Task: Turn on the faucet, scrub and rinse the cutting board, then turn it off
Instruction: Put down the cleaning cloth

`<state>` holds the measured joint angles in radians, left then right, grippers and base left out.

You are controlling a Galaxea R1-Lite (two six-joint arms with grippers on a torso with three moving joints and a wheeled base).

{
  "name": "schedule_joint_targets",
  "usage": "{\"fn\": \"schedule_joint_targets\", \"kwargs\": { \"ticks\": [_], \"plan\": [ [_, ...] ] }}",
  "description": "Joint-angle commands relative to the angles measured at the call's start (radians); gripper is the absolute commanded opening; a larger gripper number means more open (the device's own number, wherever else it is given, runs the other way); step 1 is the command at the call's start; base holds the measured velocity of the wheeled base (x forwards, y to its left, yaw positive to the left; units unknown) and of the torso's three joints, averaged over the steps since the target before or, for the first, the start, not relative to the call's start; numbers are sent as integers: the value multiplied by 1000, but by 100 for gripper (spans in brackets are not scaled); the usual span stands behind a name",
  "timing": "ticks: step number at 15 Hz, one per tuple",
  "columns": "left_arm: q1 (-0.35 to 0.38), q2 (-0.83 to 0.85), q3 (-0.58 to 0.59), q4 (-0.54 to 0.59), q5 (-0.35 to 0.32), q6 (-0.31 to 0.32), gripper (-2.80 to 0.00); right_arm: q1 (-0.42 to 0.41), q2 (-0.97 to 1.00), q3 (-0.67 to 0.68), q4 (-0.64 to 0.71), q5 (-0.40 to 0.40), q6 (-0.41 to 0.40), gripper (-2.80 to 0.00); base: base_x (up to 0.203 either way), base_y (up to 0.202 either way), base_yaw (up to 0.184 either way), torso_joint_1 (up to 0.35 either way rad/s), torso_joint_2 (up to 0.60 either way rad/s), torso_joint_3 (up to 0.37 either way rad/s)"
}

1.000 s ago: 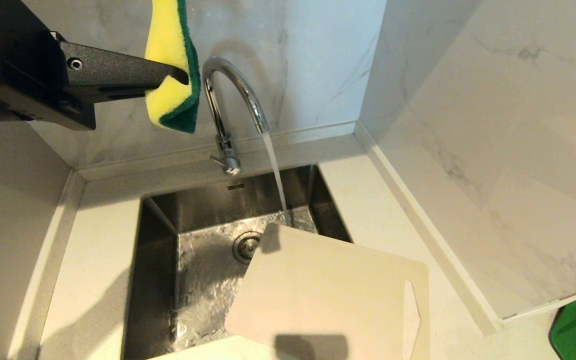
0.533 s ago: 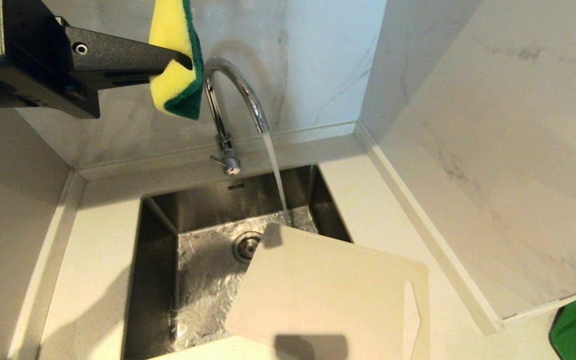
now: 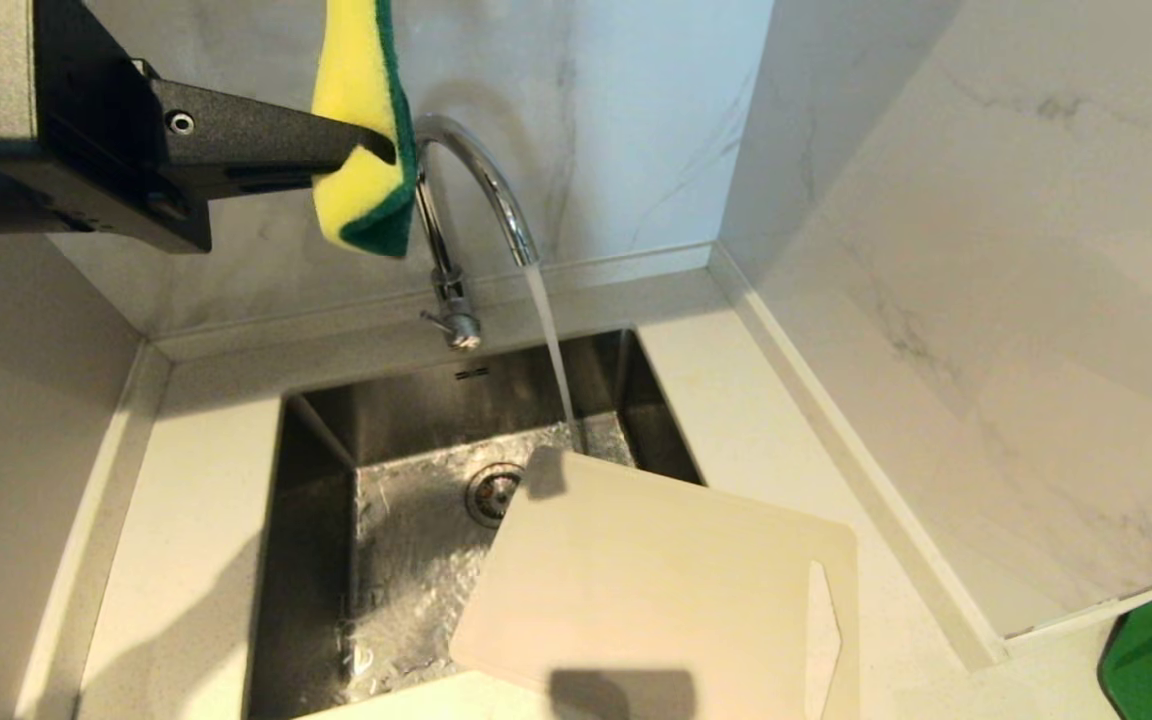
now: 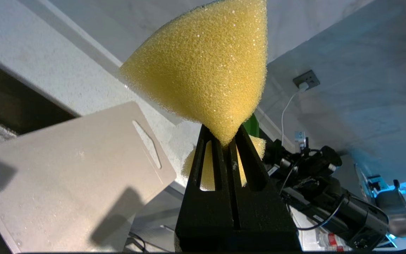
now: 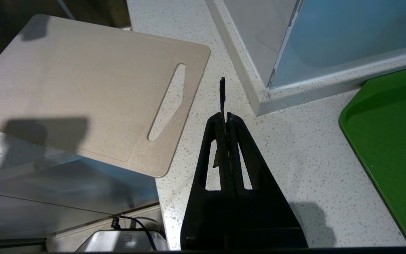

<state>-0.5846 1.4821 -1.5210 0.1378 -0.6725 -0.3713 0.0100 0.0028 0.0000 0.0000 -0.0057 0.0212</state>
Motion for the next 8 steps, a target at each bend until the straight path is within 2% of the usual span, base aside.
{"fn": "schedule_joint_targets", "kwargs": {
  "ticks": [1, 3, 5, 7, 8],
  "plan": [
    [-1, 22, 30, -3, 19, 1, -280, 1, -4, 2, 0, 0, 0, -280, 0, 0, 0, 0, 0, 0],
    [-1, 86, 27, -6, 101, 13, -280, 1, -4, 2, 0, 0, 0, -280, 0, 0, 0, 0, 0, 0],
    [1, 168, 35, -27, 231, 53, -280, 1, -4, 2, 0, 0, 0, -280, 0, 0, 0, 0, 0, 0],
    [23, 227, 32, -34, 292, 80, -280, 1, -4, 2, 0, 0, 0, -280, 0, 0, 0, 0, 0, 0],
    [34, 233, 28, 5, 309, 84, -280, 1, -4, 2, 0, 0, 0, -280, 0, 0, 0, 0, 0, 0]
  ]
}}
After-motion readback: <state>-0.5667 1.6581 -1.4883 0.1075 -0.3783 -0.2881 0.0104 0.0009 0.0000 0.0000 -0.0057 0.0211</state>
